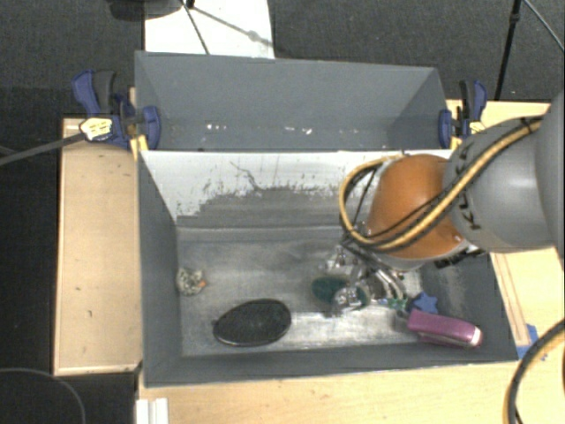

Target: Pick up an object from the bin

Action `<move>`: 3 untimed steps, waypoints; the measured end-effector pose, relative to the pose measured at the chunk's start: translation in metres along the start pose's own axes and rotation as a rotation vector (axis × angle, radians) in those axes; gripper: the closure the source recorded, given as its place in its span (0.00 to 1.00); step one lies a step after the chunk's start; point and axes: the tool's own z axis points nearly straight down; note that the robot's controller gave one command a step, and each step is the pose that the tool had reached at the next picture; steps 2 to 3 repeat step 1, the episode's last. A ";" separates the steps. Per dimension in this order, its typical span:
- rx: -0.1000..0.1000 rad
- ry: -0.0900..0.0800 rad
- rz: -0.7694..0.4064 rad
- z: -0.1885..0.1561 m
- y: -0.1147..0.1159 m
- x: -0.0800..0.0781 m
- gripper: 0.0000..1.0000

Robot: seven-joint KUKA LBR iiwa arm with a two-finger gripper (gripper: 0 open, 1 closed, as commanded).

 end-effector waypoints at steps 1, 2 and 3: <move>0.001 0.005 -0.302 -0.175 -0.009 -0.001 1.00; 0.001 0.005 -0.302 -0.175 -0.009 -0.001 1.00; 0.001 0.005 -0.302 -0.175 -0.009 -0.001 1.00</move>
Offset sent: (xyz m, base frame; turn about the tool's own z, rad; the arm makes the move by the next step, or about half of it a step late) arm -0.0033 -0.0096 0.1711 -0.3027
